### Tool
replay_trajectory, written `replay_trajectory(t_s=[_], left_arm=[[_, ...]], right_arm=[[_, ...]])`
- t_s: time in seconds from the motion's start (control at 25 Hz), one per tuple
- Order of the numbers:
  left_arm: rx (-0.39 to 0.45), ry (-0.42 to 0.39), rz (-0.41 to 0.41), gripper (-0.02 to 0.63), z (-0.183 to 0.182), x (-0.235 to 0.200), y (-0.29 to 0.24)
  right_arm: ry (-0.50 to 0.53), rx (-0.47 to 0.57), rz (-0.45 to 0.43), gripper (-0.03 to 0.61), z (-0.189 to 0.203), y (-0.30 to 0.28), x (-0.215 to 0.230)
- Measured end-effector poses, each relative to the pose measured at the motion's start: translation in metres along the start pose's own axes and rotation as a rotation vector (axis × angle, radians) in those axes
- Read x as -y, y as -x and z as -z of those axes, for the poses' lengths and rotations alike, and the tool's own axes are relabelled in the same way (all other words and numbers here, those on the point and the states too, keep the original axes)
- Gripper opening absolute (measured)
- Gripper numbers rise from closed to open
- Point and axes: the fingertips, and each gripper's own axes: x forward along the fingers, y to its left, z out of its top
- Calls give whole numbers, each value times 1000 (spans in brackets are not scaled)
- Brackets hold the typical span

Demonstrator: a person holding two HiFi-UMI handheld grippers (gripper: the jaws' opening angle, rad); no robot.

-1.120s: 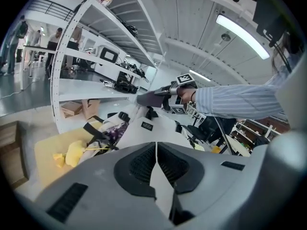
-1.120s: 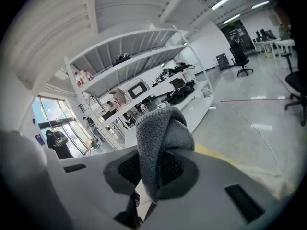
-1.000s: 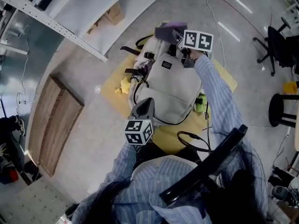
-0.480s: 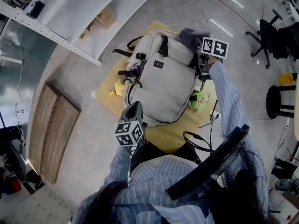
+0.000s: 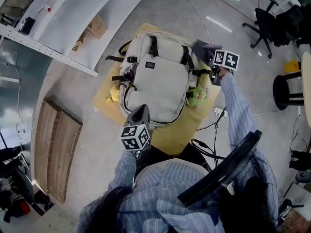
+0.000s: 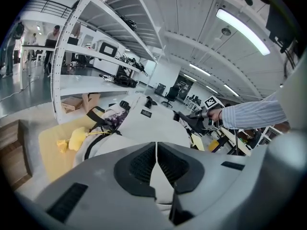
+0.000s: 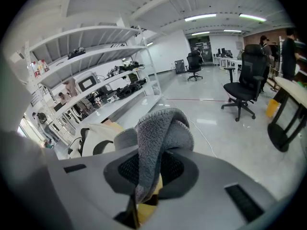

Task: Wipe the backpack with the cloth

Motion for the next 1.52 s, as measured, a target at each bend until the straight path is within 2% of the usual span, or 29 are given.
replay_trajectory(t_s=[0.28,0.4,0.56,0.72,0.92,1.04,1.16,1.32,1.52], left_arm=[[5,-17,16,14,15,26,12],[18,-24,4,14,19,34,24],[53,-26,-29,14,23,40,40],[63,15,-76,14,49,46,64],[34,17,-95,14,82,50,91],[39,5,-93,14,83,41,97],[53,-3,-72,14,75,30,100],[53,-56,13,14,63,29,99],[25,-195,163,14,61,29,126]], right_arm=[[47,-56,27,41,43,31,23],[117,-64,12,41,54,49,19],[290,-3,-57,41,49,75,-11],[353,84,-122,41,53,108,-42],[345,121,-238,41,89,149,-76],[376,140,-288,41,121,175,-91],[358,137,-313,41,164,202,-103],[297,117,-334,41,226,230,-135],[196,160,-300,41,273,254,-192]])
